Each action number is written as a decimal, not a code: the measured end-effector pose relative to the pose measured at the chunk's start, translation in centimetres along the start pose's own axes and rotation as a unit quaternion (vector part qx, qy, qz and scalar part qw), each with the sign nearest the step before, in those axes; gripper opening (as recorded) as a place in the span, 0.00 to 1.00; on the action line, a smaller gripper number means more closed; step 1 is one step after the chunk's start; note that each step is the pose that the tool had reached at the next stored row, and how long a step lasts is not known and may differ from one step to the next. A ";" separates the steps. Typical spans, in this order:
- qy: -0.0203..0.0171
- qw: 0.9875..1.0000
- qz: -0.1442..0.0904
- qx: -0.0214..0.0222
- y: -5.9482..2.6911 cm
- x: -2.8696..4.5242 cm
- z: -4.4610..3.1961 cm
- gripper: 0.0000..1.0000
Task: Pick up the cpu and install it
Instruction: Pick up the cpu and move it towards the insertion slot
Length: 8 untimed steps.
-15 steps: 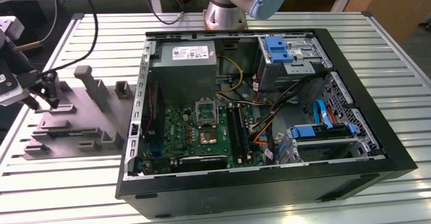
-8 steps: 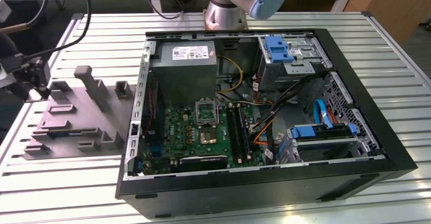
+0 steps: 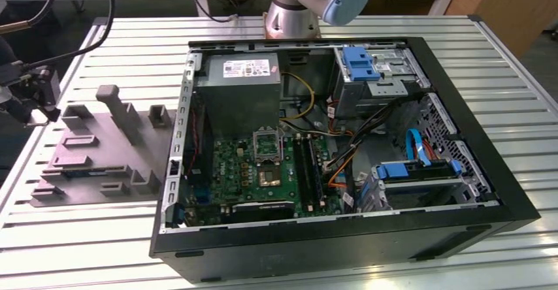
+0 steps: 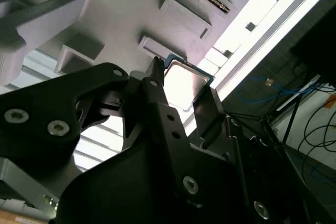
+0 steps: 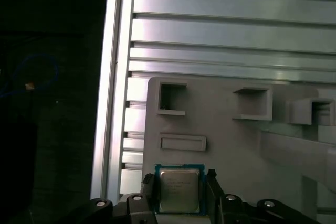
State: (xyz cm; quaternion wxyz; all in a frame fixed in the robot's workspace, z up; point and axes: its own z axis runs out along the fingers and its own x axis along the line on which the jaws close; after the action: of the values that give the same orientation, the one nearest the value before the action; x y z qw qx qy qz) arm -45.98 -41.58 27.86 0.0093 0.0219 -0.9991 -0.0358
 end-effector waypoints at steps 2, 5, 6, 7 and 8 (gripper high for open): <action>0.000 1.000 0.000 0.000 -0.01 0.00 0.00 0.47; 0.000 1.000 0.000 0.000 0.00 0.00 0.00 0.47; 0.000 1.000 0.000 0.000 0.00 0.00 -0.02 0.47; 0.000 1.000 0.000 0.000 0.00 0.01 -0.10 0.47; 0.000 1.000 0.000 0.000 0.01 0.01 -0.25 0.47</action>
State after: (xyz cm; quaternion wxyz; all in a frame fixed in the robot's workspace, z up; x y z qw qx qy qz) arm -45.98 -41.59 28.11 0.0094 0.0220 -0.9991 -0.0357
